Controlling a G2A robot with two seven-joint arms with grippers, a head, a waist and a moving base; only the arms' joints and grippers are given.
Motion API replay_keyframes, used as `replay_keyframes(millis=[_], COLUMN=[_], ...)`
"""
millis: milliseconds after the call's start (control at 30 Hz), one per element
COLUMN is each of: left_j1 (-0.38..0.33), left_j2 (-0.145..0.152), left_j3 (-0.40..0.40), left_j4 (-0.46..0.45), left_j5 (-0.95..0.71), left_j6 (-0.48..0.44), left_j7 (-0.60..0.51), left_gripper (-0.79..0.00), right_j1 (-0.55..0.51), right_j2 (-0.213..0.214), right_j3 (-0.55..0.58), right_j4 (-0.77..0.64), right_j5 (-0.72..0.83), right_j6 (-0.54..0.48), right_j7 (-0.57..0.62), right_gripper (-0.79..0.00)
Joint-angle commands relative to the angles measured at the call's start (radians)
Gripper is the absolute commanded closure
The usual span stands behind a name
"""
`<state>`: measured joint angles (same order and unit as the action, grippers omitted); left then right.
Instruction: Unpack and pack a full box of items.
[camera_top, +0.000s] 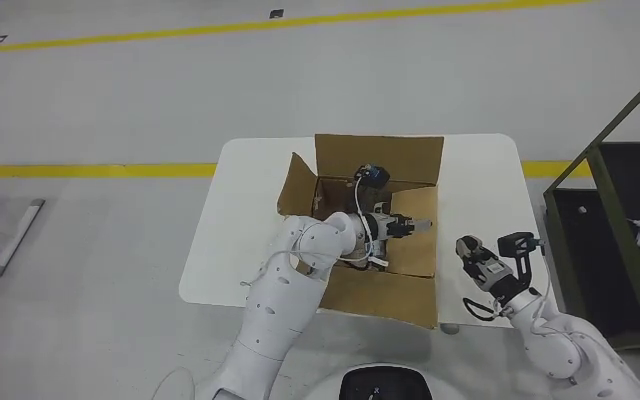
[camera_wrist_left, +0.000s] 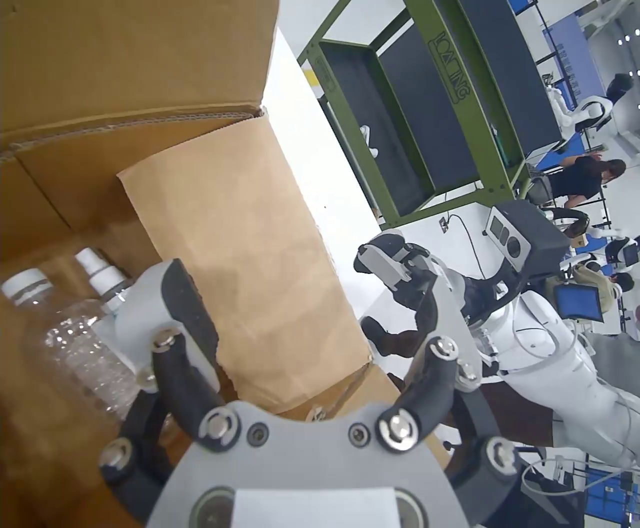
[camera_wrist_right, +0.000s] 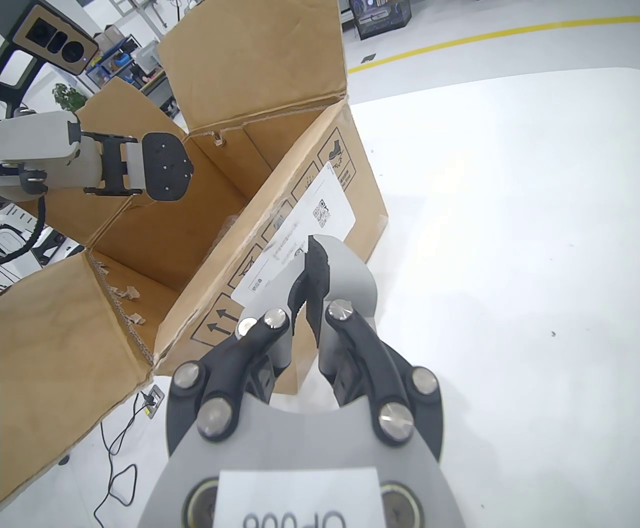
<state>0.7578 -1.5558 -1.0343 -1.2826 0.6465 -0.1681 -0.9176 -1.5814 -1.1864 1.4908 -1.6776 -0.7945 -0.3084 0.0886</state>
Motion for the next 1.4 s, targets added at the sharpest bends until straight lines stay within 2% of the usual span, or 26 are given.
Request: replay_keyframes(millis=[0,67,133,367,667,1033,1233,1300,1333,1367], left_j1=[0.000,0.030,0.035,0.025,-0.013,-0.052,-0.063,-0.060,-0.059,-0.057], left_j2=[0.000,-0.003,0.000,-0.004,-0.012,-0.030,-0.030,-0.028,-0.027,-0.025], left_j3=[0.000,-0.009,-0.014,-0.025,-0.005,0.015,-0.010,-0.018,-0.022,-0.024], left_j4=[0.000,-0.013,-0.014,0.106,0.248,0.343,0.339,0.320,0.305,0.293], left_j5=[0.000,-0.087,-0.098,-0.181,-0.222,-0.382,-0.492,-0.521,-0.531,-0.537], left_j6=[0.000,-0.002,-0.007,0.066,0.103,0.076,0.054,0.045,0.036,0.029], left_j7=[0.000,0.022,0.019,0.076,0.114,0.059,0.023,0.012,0.005,-0.003], left_gripper=[-0.785,-0.785,-0.785,-0.785,-0.785,-0.785,-0.785,-0.785,-0.785,-0.785], right_j1=[0.002,0.006,0.014,0.046,0.068,0.087,0.095,0.092,0.090,0.086], right_j2=[-0.001,-0.002,-0.003,-0.008,-0.011,-0.013,-0.014,-0.014,-0.014,-0.014], right_j3=[-0.005,-0.015,-0.025,-0.069,-0.094,-0.106,-0.108,-0.104,-0.098,-0.092], right_j4=[0.001,0.006,0.014,0.051,0.079,0.094,0.092,0.082,0.075,0.068], right_j5=[-0.001,-0.002,-0.005,-0.031,-0.035,-0.028,-0.022,-0.017,-0.014,-0.006], right_j6=[-0.001,-0.003,-0.003,-0.003,-0.006,-0.006,-0.002,0.007,0.016,0.024], right_j7=[0.001,0.005,0.008,0.013,0.016,0.026,0.029,0.023,0.019,0.014], right_gripper=[0.000,0.000,0.000,0.000,0.000,0.000,0.000,-0.089,-0.234,-0.262])
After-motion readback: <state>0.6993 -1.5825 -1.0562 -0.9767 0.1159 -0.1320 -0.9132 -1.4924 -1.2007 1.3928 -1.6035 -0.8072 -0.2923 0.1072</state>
